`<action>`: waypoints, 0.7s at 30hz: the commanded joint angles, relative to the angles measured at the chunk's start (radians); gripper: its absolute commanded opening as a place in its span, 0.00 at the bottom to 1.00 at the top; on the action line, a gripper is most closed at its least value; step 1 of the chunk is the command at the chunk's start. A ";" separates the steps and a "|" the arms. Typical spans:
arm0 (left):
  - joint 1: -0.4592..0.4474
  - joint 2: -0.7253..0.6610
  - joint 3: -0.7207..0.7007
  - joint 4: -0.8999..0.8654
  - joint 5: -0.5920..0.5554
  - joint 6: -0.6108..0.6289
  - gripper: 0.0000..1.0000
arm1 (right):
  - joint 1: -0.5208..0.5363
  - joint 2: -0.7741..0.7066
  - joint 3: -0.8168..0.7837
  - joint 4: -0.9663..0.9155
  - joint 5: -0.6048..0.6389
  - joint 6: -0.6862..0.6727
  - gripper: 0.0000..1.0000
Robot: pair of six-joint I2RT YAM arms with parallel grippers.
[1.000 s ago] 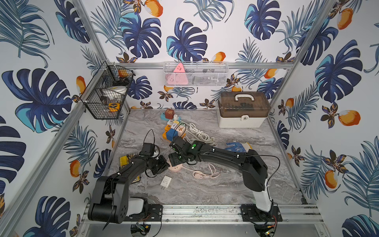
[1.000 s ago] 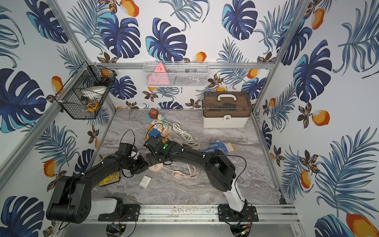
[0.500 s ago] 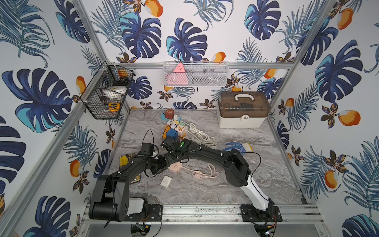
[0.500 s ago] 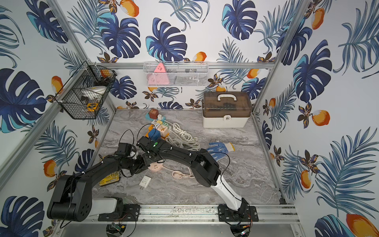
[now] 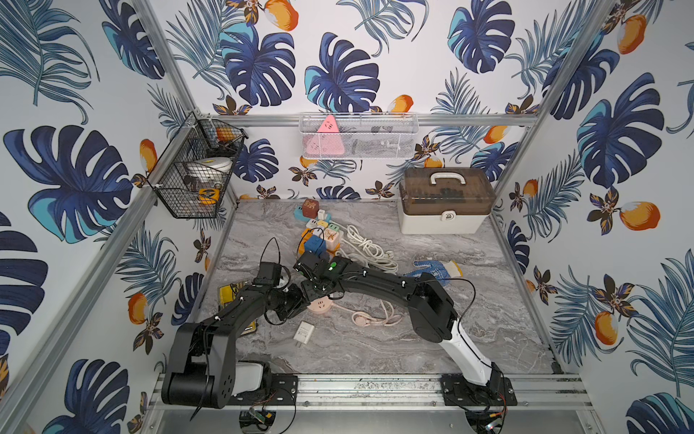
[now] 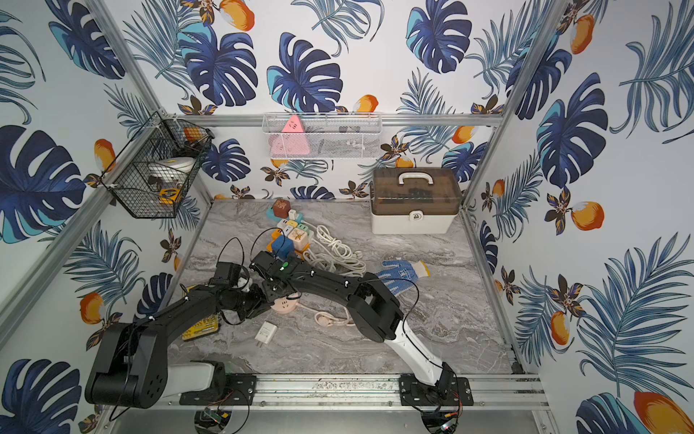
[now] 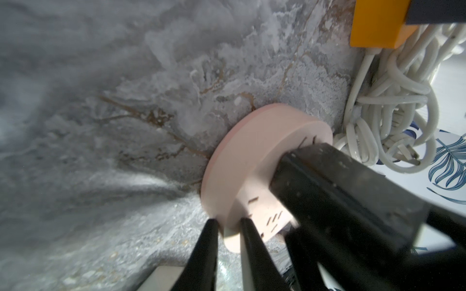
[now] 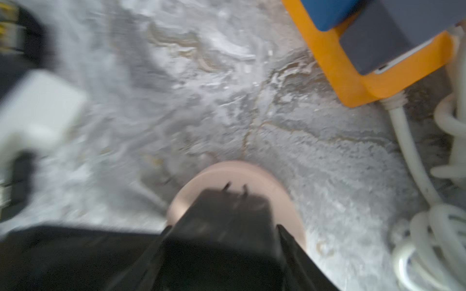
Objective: Pull the plug off the socket
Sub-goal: Remove the plug from the socket.
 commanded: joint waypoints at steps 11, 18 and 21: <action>-0.001 -0.003 -0.009 -0.064 -0.056 0.001 0.24 | -0.007 0.026 0.007 -0.009 0.030 -0.006 0.37; -0.001 -0.018 -0.012 -0.016 -0.010 -0.020 0.44 | -0.003 -0.015 0.001 -0.006 0.006 0.000 0.08; 0.001 -0.022 -0.010 0.014 0.023 -0.044 0.47 | -0.003 -0.031 -0.005 -0.003 -0.010 0.003 0.04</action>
